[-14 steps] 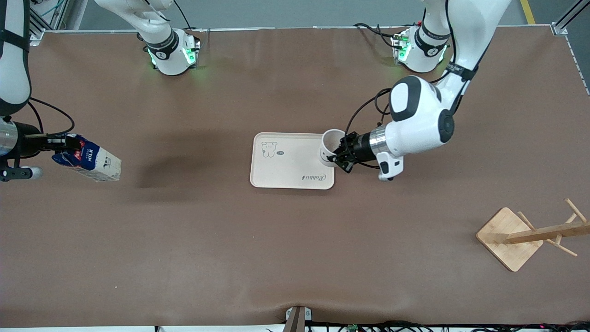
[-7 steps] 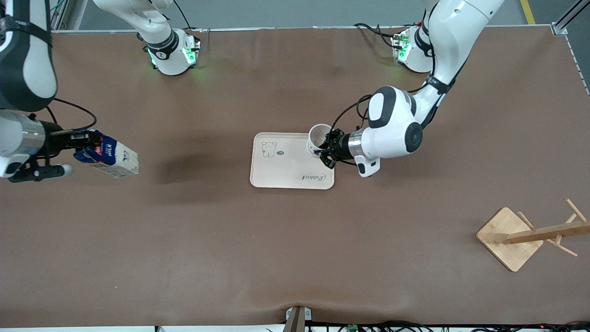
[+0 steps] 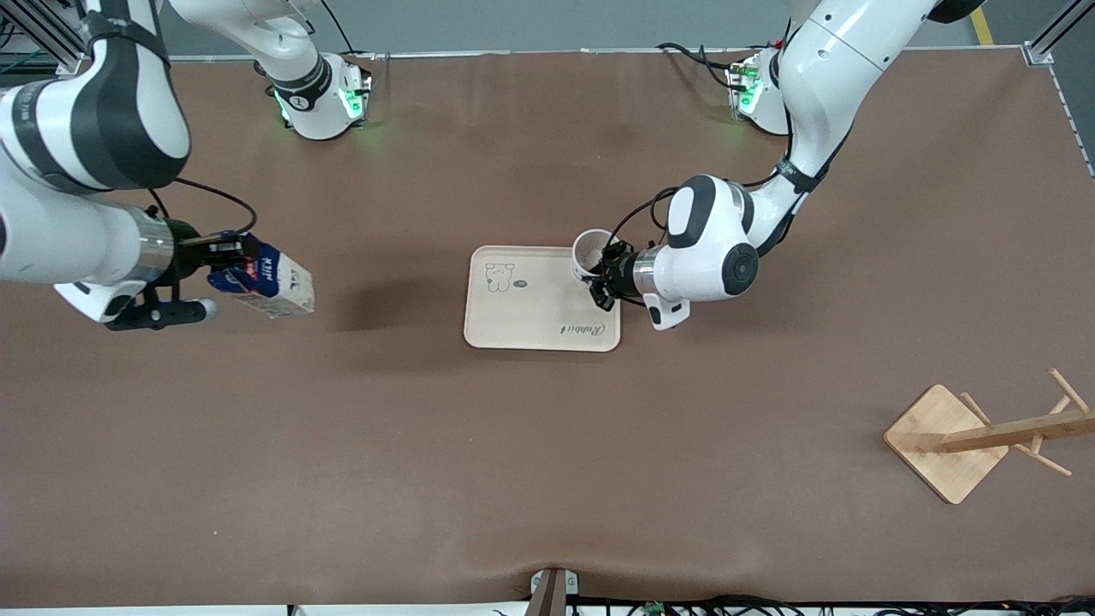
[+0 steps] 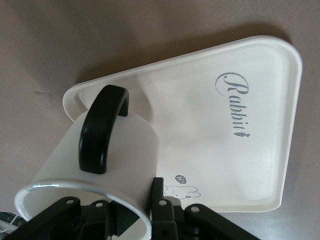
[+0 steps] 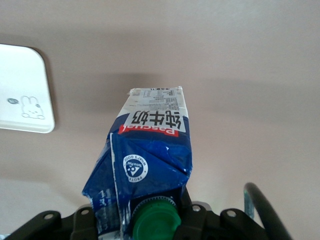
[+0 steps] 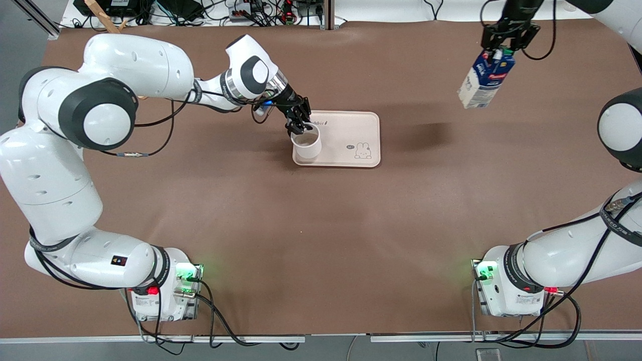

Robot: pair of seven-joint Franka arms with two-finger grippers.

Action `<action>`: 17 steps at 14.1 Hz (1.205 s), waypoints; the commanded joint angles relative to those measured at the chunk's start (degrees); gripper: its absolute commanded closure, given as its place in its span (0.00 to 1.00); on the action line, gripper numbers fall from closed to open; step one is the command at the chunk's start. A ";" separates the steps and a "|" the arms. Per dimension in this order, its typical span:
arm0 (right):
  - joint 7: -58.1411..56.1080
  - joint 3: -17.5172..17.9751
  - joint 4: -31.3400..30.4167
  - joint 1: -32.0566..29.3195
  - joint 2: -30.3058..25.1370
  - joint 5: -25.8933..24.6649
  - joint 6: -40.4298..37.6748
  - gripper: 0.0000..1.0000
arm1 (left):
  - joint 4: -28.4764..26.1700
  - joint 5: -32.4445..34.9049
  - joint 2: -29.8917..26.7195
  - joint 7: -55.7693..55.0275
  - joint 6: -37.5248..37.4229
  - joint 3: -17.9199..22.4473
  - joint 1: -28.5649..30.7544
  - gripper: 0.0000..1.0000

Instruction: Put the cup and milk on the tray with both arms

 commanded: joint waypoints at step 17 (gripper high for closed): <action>26.50 -0.24 1.62 25.52 9.70 2.57 16.74 1.00 | 2.74 3.09 1.70 -6.71 3.75 1.88 -1.83 0.00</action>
